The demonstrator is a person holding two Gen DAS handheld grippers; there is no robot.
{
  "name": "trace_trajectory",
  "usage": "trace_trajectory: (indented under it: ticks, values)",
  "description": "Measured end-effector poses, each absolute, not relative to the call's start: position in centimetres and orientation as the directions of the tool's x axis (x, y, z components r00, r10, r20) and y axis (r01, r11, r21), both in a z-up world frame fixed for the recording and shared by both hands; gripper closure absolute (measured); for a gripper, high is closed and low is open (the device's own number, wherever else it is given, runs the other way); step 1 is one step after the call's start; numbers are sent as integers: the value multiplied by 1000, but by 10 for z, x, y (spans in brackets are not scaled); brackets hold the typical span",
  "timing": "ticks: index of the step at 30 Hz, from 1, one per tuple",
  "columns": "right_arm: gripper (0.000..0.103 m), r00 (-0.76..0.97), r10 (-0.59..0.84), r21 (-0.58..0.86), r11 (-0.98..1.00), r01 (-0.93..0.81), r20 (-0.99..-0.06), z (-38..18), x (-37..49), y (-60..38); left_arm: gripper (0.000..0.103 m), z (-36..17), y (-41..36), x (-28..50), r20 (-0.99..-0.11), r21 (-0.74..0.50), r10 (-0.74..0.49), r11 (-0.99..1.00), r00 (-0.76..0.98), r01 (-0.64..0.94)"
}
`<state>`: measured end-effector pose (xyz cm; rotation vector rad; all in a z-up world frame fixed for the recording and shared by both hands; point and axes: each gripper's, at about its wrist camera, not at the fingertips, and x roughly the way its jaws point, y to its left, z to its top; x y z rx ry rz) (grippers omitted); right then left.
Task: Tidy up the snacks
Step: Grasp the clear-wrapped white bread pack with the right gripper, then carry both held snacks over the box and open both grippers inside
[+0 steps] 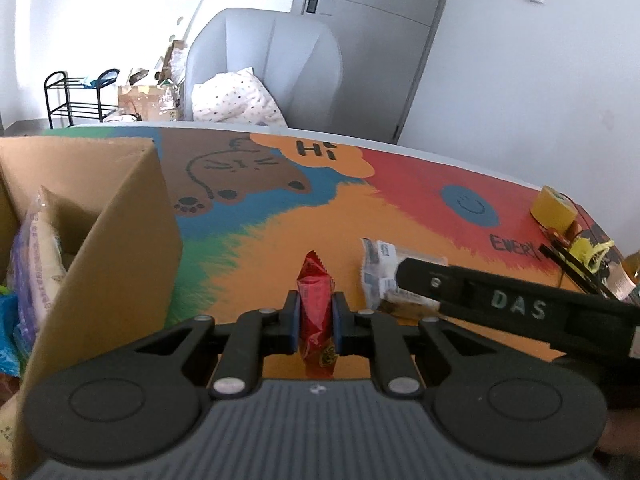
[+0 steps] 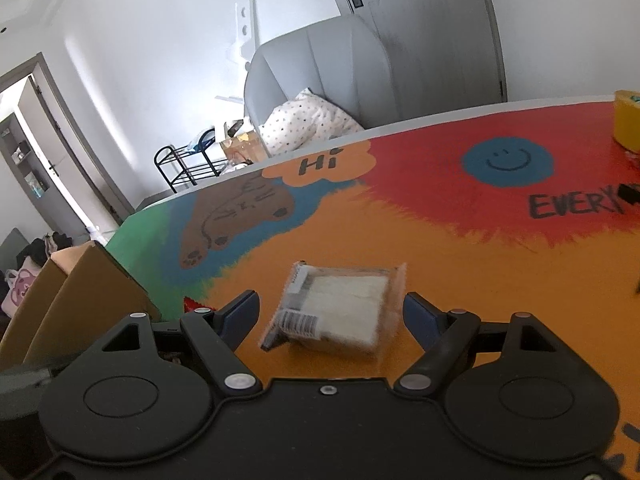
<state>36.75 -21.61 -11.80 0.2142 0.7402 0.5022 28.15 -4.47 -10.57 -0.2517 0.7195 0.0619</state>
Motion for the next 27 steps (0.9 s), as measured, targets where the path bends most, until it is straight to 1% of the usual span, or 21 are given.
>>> trace_trajectory:
  ticks: [3, 7, 11, 16, 21, 22, 27]
  values:
    - [22, 622, 497, 344, 868, -359, -605, -121, 375, -207, 88, -110, -40, 283, -664, -242, -45, 958, 746, -157]
    - [24, 614, 468, 291, 882, -371, -635, -128, 380, -196, 88, -114, -37, 286, -667, -249, -38, 953, 744, -175]
    - [32, 632, 440, 224, 891, -394, -638, -129, 378, -194, 88, -119, -37, 288, -684, -231, -28, 956, 729, -180]
    - [34, 656, 395, 166, 908, -384, -643, -130, 373, -204, 88, -121, -41, 287, -687, -230, -39, 959, 725, -166]
    - [43, 668, 384, 147, 911, -385, -637, -130, 366, -216, 88, -122, -42, 285, -691, -226, -37, 960, 722, -167]
    - [48, 668, 386, 146, 910, -387, -636, -130, 365, -218, 88, -122, -43, 284, -690, -226, -39, 960, 723, -164]
    - [52, 673, 393, 154, 909, -387, -626, -126, 353, -229, 88, -115, -46, 282, -678, -223, -38, 962, 734, -157]
